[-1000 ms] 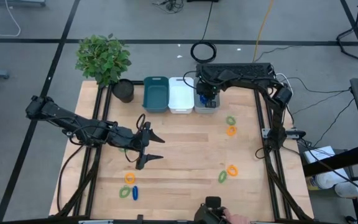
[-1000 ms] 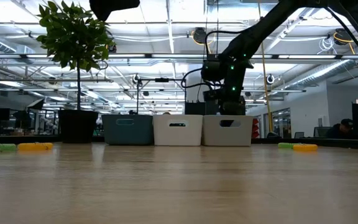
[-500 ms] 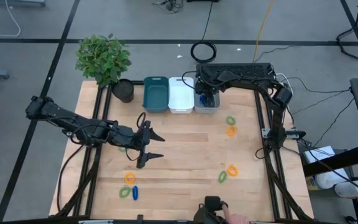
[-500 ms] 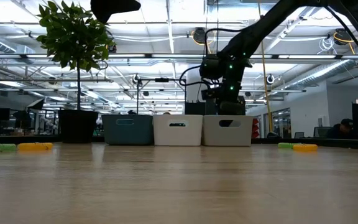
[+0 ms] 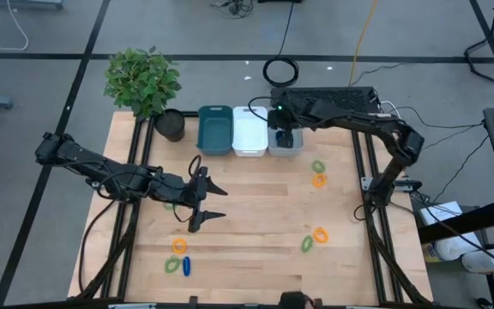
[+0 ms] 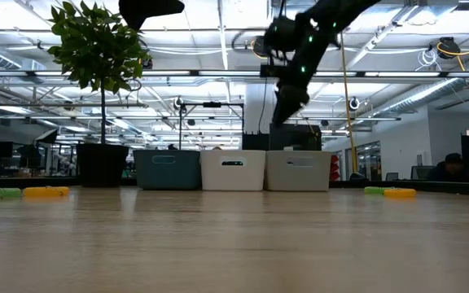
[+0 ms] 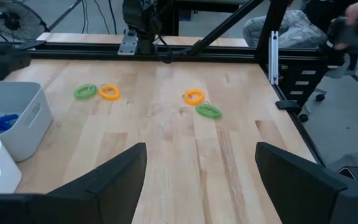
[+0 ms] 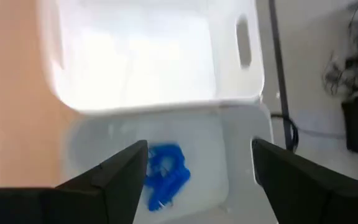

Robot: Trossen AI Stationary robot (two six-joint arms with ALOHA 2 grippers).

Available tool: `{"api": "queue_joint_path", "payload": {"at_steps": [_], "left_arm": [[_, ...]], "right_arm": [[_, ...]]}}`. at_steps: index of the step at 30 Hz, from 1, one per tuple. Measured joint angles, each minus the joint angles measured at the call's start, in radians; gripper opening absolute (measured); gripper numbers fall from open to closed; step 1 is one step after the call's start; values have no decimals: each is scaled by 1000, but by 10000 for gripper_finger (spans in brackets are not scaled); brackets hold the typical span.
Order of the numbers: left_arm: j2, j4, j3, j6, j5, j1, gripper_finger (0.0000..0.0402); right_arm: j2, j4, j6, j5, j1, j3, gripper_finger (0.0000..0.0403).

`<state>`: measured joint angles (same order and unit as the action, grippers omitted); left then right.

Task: Sort spring keychains
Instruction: Put the blue spring keychain in the gray bin

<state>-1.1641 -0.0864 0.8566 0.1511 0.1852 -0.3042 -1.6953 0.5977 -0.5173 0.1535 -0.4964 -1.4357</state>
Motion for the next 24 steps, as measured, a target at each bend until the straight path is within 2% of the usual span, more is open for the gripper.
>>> {"api": "queue_joint_path", "payload": {"at_steps": [3, 8, 11, 17, 24], "left_arm": [[0, 0, 0, -12, 0, 2, 310], [0, 5, 0, -16, 19, 6, 310], [0, 5, 0, -18, 26, 8, 310], [0, 4, 1, -18, 24, 8, 310], [0, -13, 1, -39, 16, 5, 310]], "right_arm": [[46, -33, 60, -6, 45, 5, 276], [142, -146, 202, -132, 113, 77, 279], [205, -301, 259, -177, 170, 152, 279], [298, -544, 297, -183, 306, 304, 279], [316, -763, 339, -182, 442, 405, 279]]}}
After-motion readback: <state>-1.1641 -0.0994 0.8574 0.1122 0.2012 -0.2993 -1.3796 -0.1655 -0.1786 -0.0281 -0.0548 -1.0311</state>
